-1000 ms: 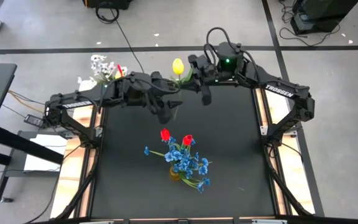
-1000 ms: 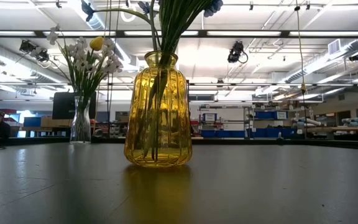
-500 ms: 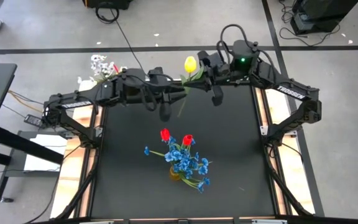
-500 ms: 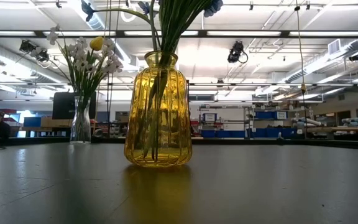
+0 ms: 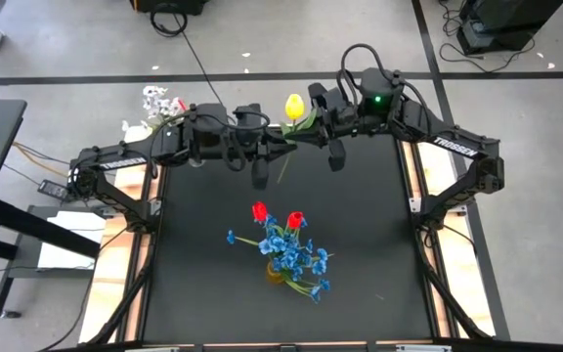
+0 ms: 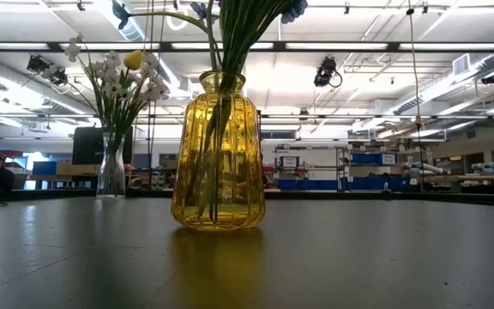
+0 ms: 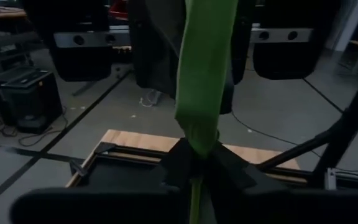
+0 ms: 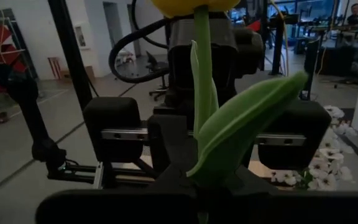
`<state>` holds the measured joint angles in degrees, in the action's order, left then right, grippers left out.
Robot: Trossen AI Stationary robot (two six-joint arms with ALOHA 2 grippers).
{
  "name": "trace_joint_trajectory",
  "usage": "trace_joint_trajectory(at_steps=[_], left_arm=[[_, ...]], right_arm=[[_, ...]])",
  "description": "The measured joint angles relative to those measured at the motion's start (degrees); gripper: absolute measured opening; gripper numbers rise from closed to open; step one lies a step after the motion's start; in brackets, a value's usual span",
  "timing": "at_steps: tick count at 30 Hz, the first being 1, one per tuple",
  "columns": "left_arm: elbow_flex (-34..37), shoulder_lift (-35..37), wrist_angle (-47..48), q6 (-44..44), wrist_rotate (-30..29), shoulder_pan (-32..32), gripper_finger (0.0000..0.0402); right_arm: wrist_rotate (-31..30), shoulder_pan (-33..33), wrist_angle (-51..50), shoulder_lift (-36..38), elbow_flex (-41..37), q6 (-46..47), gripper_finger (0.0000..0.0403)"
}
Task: Sort flowers into vase by color
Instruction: Put the yellow flower into the transparent vase
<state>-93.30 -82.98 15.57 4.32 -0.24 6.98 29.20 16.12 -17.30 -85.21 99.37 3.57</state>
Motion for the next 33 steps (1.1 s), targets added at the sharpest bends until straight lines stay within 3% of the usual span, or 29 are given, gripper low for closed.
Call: trace_joint_trajectory(at_steps=[5,14,24,28,33], left_arm=[[0.00,0.00,0.05,0.37,1.62,-0.02,0.0011],[0.00,0.00,0.48,0.39,1.59,-0.02,0.0008],[0.05,5.76,5.54,-1.19,-4.72,1.92,0.0008],[0.04,9.79,9.74,-2.89,-8.18,1.92,0.0008],[0.04,14.47,12.87,-3.76,-12.70,1.37,0.0008]], right_arm=[[0.34,-0.04,0.02,0.00,0.00,-0.37,0.0012],[-0.63,-0.04,-0.11,0.00,-0.02,-0.63,0.0015],[-12.03,1.23,-6.77,4.97,-0.05,0.88,0.0154],[-15.44,1.20,-9.01,9.46,-3.62,-0.18,0.0159],[-19.14,1.16,-6.73,18.35,-13.54,1.95,0.0145]])
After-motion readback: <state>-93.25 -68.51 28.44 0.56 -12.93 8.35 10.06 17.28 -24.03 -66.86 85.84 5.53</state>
